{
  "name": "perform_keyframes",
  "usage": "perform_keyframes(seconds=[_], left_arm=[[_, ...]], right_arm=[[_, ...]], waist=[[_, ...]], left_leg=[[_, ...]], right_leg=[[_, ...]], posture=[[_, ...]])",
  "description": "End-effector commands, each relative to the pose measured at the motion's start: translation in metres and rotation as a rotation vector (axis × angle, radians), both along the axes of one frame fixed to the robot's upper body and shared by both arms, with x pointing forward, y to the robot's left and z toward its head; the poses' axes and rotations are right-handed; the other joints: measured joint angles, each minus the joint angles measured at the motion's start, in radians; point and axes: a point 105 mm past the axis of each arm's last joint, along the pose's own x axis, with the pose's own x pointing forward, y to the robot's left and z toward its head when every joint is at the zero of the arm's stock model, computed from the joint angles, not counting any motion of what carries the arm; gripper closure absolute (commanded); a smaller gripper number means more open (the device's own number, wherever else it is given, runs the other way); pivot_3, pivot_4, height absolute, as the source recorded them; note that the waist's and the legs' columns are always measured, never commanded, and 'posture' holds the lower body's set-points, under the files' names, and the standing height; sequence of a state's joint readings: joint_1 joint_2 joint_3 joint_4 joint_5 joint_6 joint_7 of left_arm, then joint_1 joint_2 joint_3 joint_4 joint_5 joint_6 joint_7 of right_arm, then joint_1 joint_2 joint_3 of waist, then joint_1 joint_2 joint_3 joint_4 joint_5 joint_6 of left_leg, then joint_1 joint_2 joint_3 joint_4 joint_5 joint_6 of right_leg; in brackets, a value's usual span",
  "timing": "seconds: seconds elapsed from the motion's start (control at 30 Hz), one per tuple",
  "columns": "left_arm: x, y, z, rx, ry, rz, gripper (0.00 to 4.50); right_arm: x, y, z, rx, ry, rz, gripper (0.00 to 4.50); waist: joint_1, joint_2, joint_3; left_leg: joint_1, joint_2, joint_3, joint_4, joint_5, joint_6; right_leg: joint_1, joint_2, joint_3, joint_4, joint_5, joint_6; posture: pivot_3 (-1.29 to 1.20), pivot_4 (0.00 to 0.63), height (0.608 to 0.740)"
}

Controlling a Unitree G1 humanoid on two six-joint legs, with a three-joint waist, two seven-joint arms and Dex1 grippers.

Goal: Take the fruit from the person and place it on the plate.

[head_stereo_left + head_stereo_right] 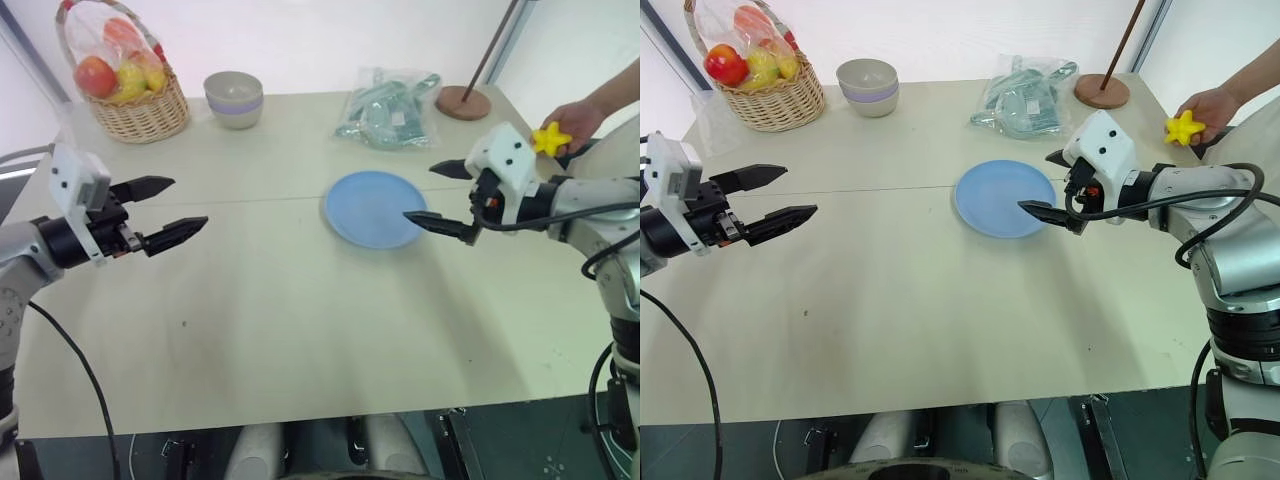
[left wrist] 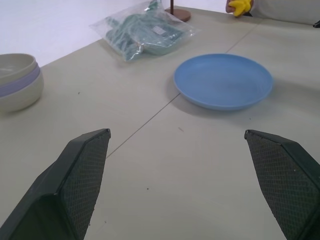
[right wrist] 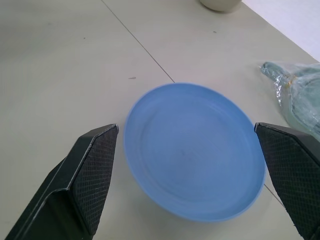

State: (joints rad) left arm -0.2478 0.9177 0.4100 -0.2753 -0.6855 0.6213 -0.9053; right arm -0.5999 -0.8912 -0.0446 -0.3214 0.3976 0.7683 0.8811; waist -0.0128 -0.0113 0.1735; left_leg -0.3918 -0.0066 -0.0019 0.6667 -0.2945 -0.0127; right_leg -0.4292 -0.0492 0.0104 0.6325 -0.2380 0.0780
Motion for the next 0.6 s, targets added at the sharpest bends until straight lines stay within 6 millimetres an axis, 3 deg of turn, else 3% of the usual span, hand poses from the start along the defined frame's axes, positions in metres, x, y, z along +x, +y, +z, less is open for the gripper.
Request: perform_keyframes(seconds=[0.03,0.6], left_arm=[[-0.0037,0.0026,0.0135,0.016,-0.05,0.006,0.0],[-0.0045,0.0032,0.0138,0.02,-0.057,0.006,0.0]], right_arm=[[-0.0021,-0.0014,0.0116,0.004,-0.051,0.003,0.05],[0.0004,-0.0022,0.0107,-0.003,-0.05,0.007,0.05]], waist=[[0.0,0.0,0.0],[0.0,0.0,0.0]], left_leg=[[0.0,0.0,0.0,0.0,0.0,0.0],[0.0,0.0,0.0,0.0,0.0,0.0]], right_leg=[[0.0,0.0,0.0,0.0,0.0,0.0],[0.0,0.0,0.0,0.0,0.0,0.0]], posture=[[0.0,0.15,0.74],[0.0,0.15,0.74]])
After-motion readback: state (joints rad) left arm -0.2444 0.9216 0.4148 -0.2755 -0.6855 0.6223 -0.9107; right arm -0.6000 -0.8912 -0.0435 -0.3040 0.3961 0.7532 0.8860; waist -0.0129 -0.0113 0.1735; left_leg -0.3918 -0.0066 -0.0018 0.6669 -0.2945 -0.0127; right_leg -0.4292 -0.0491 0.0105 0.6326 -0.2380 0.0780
